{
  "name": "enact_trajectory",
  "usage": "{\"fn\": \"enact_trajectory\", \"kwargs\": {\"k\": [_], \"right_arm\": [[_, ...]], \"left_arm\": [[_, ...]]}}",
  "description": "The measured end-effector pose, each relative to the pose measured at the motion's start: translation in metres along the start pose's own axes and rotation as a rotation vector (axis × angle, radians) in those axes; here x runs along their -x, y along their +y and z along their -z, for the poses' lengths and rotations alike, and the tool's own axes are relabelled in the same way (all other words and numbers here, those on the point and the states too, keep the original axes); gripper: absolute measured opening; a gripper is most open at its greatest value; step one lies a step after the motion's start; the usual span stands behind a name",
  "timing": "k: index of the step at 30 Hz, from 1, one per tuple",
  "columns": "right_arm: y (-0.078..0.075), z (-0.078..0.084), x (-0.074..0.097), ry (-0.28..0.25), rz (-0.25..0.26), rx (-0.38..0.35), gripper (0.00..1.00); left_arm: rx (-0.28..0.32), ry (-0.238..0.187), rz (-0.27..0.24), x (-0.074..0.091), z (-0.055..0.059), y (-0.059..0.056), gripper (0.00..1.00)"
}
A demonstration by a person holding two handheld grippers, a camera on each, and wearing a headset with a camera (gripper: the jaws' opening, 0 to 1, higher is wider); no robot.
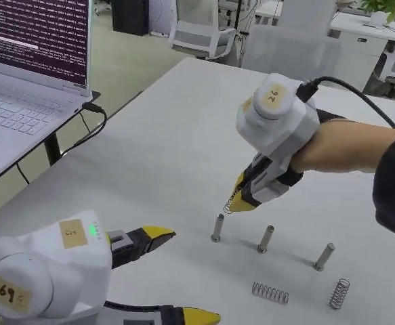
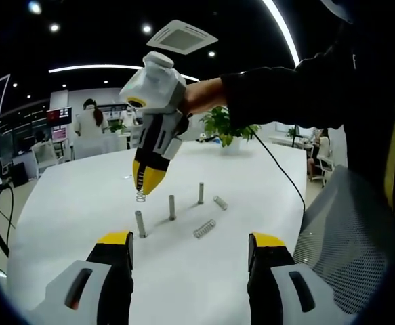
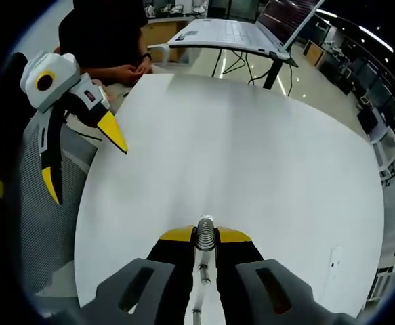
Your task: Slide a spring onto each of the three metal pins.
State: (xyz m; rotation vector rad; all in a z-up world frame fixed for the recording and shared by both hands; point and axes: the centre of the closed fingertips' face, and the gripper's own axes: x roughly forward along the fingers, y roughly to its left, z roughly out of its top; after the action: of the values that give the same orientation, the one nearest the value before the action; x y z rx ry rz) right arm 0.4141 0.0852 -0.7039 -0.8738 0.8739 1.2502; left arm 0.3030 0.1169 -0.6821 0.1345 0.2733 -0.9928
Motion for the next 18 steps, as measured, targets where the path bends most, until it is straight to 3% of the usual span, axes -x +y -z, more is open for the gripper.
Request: {"fn": "enact_trajectory", "kwargs": {"k": [18], "right_arm": [[-0.004,0.004,-0.020,0.033,-0.038,0.006,0.08]], "left_arm": [[0.023,-0.003,-0.003,0.000,0.003,0.003,0.62]]}}
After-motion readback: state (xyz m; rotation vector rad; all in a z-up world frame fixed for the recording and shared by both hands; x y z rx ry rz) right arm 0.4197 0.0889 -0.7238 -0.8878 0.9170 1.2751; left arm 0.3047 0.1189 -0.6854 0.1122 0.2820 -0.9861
